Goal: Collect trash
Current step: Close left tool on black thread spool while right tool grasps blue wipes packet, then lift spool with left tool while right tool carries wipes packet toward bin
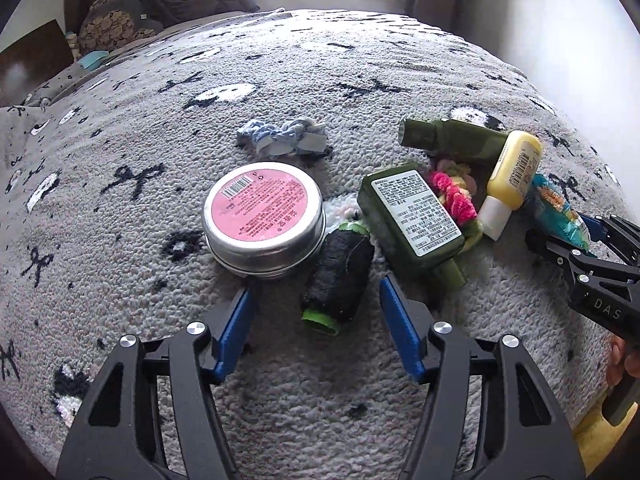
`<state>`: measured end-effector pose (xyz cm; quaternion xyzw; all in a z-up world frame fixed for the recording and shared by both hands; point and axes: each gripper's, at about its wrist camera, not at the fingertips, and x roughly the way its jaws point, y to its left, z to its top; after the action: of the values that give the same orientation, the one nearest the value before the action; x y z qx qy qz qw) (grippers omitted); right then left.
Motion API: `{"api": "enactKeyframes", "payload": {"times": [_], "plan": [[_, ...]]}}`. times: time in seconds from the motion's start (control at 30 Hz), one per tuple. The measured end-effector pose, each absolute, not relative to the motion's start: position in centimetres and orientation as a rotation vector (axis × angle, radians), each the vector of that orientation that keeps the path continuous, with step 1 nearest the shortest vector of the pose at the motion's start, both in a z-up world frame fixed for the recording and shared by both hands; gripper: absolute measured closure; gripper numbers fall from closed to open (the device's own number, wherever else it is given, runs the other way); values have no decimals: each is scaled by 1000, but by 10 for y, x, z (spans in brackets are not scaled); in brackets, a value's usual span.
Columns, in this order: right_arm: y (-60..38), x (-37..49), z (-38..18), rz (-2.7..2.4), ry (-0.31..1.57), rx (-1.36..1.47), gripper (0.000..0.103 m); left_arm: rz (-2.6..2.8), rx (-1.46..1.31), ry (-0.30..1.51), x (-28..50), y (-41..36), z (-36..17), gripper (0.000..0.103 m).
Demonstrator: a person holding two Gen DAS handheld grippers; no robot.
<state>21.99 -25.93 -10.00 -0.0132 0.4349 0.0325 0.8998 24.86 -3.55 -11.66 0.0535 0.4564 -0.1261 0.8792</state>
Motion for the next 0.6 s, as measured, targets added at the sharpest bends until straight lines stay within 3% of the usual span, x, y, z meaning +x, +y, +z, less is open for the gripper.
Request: {"api": "enactKeyframes", "payload": {"times": [0.07, 0.17, 0.4, 0.6], "plan": [[-262, 218, -97, 75, 889, -13, 58, -265, 117, 953, 250, -40, -117, 52], [-266, 216, -93, 80, 873, -2, 79, -269, 113, 959, 253, -42, -118, 69], [-274, 210, -92, 89, 869, 7, 84, -288, 101, 955, 246, -39, -116, 78], [-275, 188, -78, 114, 836, 0, 84, -305, 131, 926, 222, -36, -108, 78]]}}
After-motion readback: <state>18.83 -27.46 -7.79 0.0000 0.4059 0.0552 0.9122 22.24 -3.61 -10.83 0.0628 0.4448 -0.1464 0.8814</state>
